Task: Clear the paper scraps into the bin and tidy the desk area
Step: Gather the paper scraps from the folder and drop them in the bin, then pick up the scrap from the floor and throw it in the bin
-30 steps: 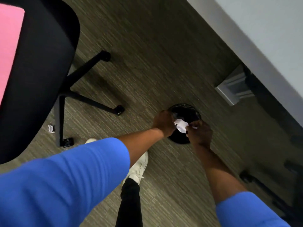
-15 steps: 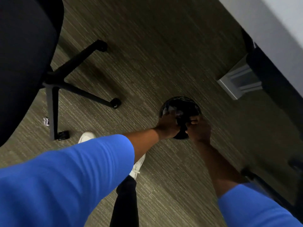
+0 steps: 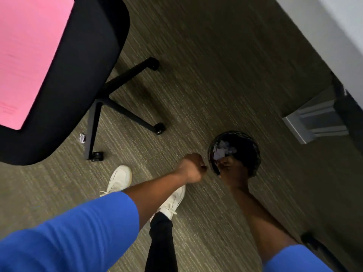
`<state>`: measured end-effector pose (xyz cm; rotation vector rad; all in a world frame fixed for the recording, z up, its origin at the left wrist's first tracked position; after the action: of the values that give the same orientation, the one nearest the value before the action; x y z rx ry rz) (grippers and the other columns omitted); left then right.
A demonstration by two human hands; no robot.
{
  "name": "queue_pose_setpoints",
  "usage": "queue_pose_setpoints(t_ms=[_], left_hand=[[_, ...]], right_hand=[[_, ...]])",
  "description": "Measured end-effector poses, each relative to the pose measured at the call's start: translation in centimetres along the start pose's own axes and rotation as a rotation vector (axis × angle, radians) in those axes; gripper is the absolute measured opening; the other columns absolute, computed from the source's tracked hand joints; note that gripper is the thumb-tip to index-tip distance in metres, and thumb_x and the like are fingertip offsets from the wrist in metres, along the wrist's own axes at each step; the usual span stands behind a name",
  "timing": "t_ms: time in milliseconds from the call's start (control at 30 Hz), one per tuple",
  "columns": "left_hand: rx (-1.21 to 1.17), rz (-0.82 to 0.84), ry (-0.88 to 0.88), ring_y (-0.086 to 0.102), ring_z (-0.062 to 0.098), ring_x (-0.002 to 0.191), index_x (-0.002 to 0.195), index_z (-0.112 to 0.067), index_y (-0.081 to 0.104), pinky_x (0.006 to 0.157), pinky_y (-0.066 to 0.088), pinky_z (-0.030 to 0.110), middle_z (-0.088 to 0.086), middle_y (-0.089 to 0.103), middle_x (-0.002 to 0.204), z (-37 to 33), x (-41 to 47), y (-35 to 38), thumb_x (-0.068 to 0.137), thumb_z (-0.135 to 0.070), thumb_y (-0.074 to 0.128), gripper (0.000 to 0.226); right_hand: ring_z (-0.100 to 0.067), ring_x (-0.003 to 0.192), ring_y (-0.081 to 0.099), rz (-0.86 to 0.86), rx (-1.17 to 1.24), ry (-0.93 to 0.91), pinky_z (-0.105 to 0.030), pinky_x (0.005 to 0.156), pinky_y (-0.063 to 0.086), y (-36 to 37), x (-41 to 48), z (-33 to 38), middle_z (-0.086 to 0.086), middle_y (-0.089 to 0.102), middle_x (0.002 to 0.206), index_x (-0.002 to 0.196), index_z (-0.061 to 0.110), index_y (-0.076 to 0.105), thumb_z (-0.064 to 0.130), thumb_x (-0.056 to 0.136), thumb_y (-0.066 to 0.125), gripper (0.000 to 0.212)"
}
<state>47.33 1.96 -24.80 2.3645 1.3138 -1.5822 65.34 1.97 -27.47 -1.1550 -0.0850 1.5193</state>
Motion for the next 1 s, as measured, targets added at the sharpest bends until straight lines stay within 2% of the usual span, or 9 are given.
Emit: queue_pose_setpoints(t_ms=[133, 233, 333, 400, 500, 667, 767, 900, 1000], left_hand=[[-0.16, -0.069, -0.101, 0.073, 0.024, 0.105, 0.105, -0.011, 0.077, 0.091, 0.059, 0.033, 0.007, 0.078, 0.11, 4.2, -3.5, -2.5, 0.096, -0.024, 0.067, 0.019], [-0.264, -0.143, -0.136, 0.074, 0.019, 0.093, 0.095, -0.008, 0.077, 0.087, 0.058, 0.032, 0.006, 0.08, 0.099, 7.7, -6.6, -4.3, 0.1, -0.026, 0.068, 0.021], [-0.3, -0.194, -0.196, 0.073, 0.019, 0.088, 0.093, -0.011, 0.076, 0.084, 0.058, 0.032, 0.004, 0.078, 0.093, 12.1, -9.6, -5.3, 0.099, -0.03, 0.069, 0.021], [-0.305, -0.226, -0.225, 0.072, 0.019, 0.087, 0.092, -0.01, 0.076, 0.081, 0.055, 0.03, 0.005, 0.078, 0.092, 15.1, -11.3, -5.6, 0.099, -0.029, 0.069, 0.021], [-0.343, -0.278, -0.244, 0.069, 0.012, 0.084, 0.092, -0.013, 0.075, 0.079, 0.053, 0.025, -0.002, 0.076, 0.093, 19.6, -14.0, -6.0, 0.098, -0.026, 0.07, 0.015], [-0.377, -0.344, -0.241, 0.069, 0.01, 0.088, 0.096, -0.021, 0.074, 0.083, 0.057, 0.028, -0.01, 0.074, 0.094, 26.7, -18.6, -6.7, 0.096, -0.024, 0.07, 0.006], [-0.346, -0.366, -0.22, 0.067, 0.01, 0.087, 0.097, -0.023, 0.073, 0.081, 0.053, 0.026, -0.008, 0.075, 0.098, 30.5, -21.7, -7.2, 0.095, -0.024, 0.066, 0.007], [-0.247, -0.386, -0.179, 0.07, 0.019, 0.092, 0.097, -0.024, 0.07, 0.082, 0.059, 0.038, -0.004, 0.074, 0.103, 35.3, -25.7, -7.7, 0.093, -0.026, 0.06, 0.01], [-0.182, -0.403, -0.164, 0.071, 0.025, 0.096, 0.101, -0.022, 0.067, 0.081, 0.059, 0.041, 0.0, 0.073, 0.109, 39.1, -28.3, -7.9, 0.094, -0.028, 0.057, 0.014]], right_hand=[[-0.02, 0.079, 0.068, 0.084, -0.009, -0.033, -0.03, 0.077, 0.048, 2.5, -1.3, 2.7, -0.004, 0.074, 0.082, 0.093, 0.007, 0.077, 0.005, 0.093, 0.073, 0.005], [-0.017, 0.071, 0.068, 0.18, -0.011, -0.062, -0.036, 0.075, 0.054, 5.3, -2.2, 4.8, 0.0, 0.076, 0.078, 0.086, 0.018, 0.076, 0.02, 0.088, 0.07, 0.007], [-0.017, 0.072, 0.069, 0.259, -0.091, -0.101, -0.044, 0.078, 0.062, 8.3, -3.2, 6.9, 0.01, 0.073, 0.078, 0.08, 0.026, 0.07, 0.017, 0.088, 0.071, 0.013], [-0.021, 0.081, 0.073, 0.284, -0.134, -0.126, -0.04, 0.081, 0.061, 10.3, -4.5, 8.9, 0.01, 0.074, 0.082, 0.087, 0.026, 0.072, 0.021, 0.091, 0.072, 0.006], [-0.013, 0.089, 0.068, 0.281, -0.265, -0.203, -0.026, 0.08, 0.048, 13.3, -7.0, 12.4, 0.009, 0.074, 0.089, 0.097, 0.023, 0.077, 0.022, 0.095, 0.073, 0.005], [-0.018, 0.091, 0.076, 0.319, -0.3, -0.305, -0.037, 0.084, 0.062, 20.5, -11.9, 17.6, 0.004, 0.081, 0.096, 0.099, 0.023, 0.079, 0.021, 0.096, 0.074, 0.006], [-0.019, 0.093, 0.076, 0.322, -0.324, -0.369, -0.04, 0.087, 0.061, 24.9, -14.8, 20.1, 0.005, 0.081, 0.095, 0.097, 0.023, 0.079, 0.025, 0.095, 0.074, 0.005], [-0.026, 0.093, 0.076, 0.352, -0.374, -0.392, -0.046, 0.086, 0.063, 30.6, -18.0, 22.6, 0.005, 0.08, 0.092, 0.096, 0.026, 0.078, 0.029, 0.093, 0.072, 0.007], [-0.029, 0.094, 0.075, 0.351, -0.435, -0.457, -0.045, 0.087, 0.062, 34.9, -19.9, 24.5, 0.0, 0.081, 0.097, 0.097, 0.024, 0.077, 0.025, 0.093, 0.072, 0.006]])
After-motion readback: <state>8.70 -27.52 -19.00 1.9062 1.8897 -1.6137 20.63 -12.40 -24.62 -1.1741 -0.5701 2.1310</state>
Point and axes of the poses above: each hand's wrist, its own x-axis towards the middle knuckle, its own y-axis out of the palm, z = x × y, the point moved 4 cm from there along x, towards the middle knuckle
